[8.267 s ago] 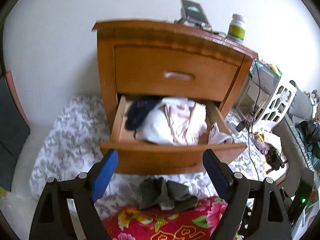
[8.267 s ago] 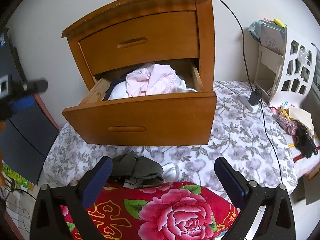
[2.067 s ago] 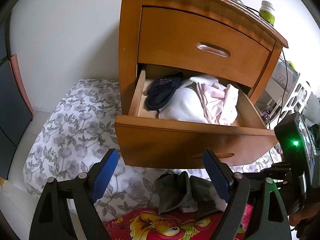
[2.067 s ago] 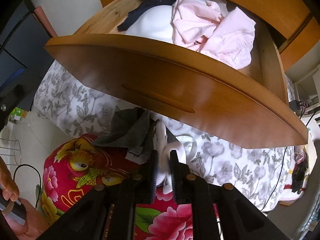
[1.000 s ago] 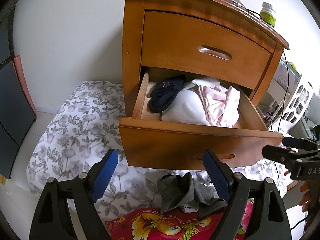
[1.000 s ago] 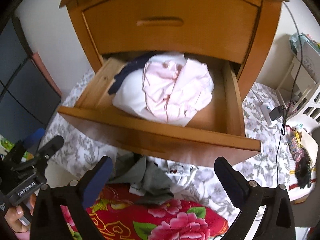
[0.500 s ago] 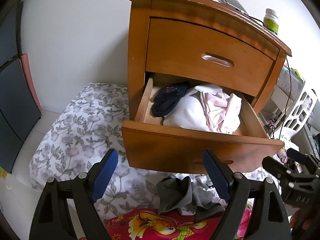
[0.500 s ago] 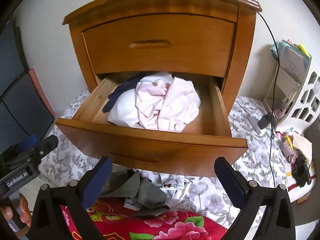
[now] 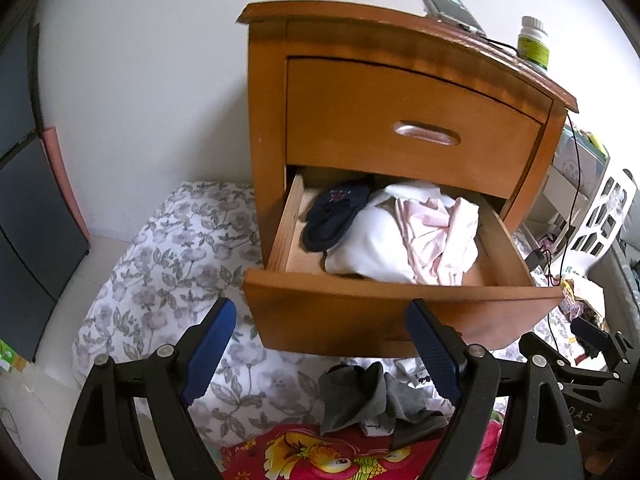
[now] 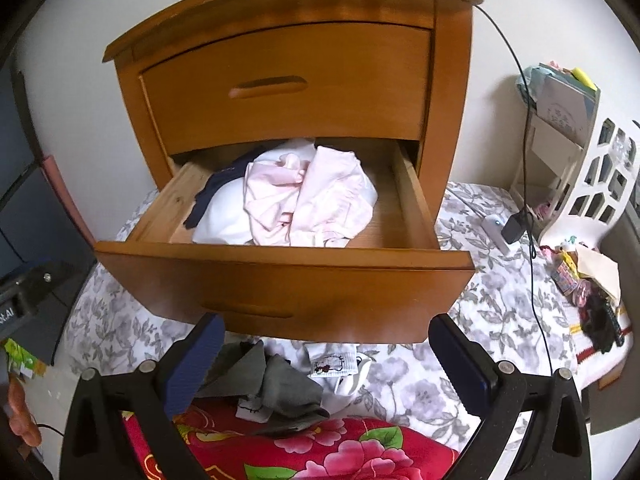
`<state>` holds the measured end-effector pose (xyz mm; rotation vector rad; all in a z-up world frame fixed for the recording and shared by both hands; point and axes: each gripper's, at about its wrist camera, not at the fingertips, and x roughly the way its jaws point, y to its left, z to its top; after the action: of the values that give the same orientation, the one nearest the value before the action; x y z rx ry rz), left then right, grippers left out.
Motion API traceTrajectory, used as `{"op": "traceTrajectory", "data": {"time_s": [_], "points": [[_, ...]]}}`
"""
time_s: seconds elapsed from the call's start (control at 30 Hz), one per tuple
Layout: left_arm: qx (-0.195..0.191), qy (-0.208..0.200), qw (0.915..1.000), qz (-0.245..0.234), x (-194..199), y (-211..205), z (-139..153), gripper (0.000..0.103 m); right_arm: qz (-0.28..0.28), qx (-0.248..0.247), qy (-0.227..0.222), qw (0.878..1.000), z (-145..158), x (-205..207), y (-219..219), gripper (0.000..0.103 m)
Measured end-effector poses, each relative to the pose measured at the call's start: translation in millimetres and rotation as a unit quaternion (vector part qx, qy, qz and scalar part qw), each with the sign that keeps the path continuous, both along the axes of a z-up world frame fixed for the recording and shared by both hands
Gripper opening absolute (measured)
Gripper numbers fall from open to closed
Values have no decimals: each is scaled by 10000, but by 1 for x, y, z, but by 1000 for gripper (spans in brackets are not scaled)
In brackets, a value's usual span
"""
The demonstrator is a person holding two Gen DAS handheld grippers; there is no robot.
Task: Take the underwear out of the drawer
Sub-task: 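Reach the left gripper into the drawer toward the pink cloth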
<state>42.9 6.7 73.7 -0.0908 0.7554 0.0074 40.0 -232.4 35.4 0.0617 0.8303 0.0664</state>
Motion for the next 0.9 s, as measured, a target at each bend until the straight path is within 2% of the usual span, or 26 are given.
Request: {"op": "traceTrajectory", "data": {"time_s": [0.17,0.33,0.37,0.5,0.67,0.9], "points": [[51,-109,9999,-83,7,-5,7,87,-53,50,-304,9995,6,-2,-6,103],[-442,-200,9988,-108,21,0,11,87,-123,53,-396,9991,7,1,-12,103],[-430,-228,9988,-70,24,1,12,87,-118,66,-402,9991,7,2,-13,103],[33,-367,9993,48,40,-4,19,87,-78,139,-399,9991,5,7,-14,103],[-30,-217,9997,-85,64,-4,23,87,-77,238,-405,9989,1,14,-17,103],[-49,365,9989,-276,100,-10,18,87,-177,150,-316,9992,-1,28,-22,103]]}}
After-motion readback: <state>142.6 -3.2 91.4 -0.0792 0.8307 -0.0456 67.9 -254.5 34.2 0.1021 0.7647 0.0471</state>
